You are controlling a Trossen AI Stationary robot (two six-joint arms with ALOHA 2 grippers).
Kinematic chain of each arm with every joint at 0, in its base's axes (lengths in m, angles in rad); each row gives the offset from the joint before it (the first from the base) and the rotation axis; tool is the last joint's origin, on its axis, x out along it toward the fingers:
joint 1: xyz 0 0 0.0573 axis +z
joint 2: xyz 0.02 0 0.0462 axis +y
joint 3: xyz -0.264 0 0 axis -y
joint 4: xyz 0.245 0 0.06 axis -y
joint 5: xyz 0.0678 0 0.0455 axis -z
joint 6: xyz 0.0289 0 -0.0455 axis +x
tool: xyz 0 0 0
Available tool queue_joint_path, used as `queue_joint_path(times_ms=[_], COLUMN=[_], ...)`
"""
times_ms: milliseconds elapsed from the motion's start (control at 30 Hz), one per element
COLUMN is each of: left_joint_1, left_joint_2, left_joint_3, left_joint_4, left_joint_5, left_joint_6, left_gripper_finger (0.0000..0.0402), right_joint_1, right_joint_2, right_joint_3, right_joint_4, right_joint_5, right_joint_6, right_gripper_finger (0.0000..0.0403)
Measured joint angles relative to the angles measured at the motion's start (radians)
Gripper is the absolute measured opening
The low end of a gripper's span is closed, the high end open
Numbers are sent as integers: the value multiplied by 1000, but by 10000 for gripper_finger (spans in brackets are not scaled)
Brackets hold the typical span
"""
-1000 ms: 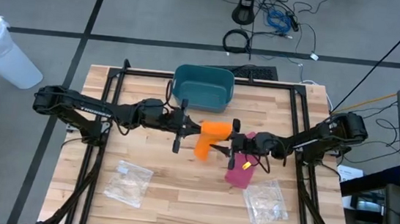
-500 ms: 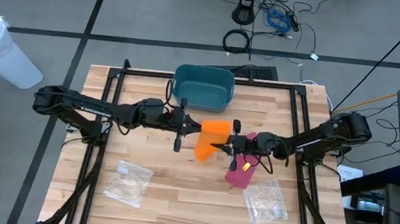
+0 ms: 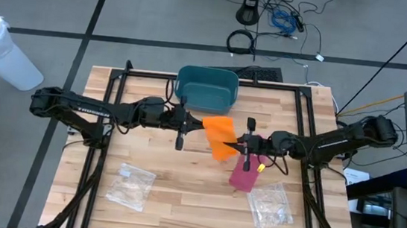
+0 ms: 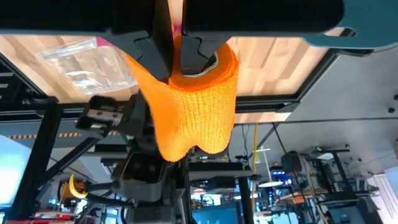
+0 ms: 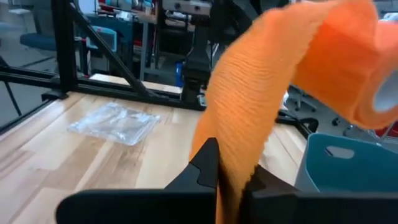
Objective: Roll bandage
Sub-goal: Roll the orange bandage
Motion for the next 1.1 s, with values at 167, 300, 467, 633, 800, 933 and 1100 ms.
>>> queue_joint_path(times_ms=[167, 300, 467, 633, 800, 933, 1100], left_joint_1=[1, 5, 14, 16, 16, 16, 15], left_joint_2=[0, 0, 0, 1, 1, 1, 8], left_joint_3=[0, 0, 0, 0, 0, 0, 0], left_joint_4=[-15, -6, 32, 35, 35, 39, 57], left_joint_5=[0, -1, -1, -2, -2, -23, -43], left_joint_6=[0, 0, 0, -2, -28, -27, 26], left_gripper_finger=[5, 5, 5, 5, 5, 5, 5], right_joint_1=[20, 27, 27, 27, 27, 26, 26], right_joint_2=[-58, -85, -43, 13, 28, 23, 20], right_joint_3=[0, 0, 0, 0, 1, 13, 60], right_joint_4=[-13, -46, -65, -69, -67, -68, -69], right_joint_5=[-3, -5, -9, -10, -10, -26, -74], right_joint_6=[-32, -36, -5, 16, -16, -37, -62], right_gripper_finger=[0, 0, 0, 0, 0, 0, 0])
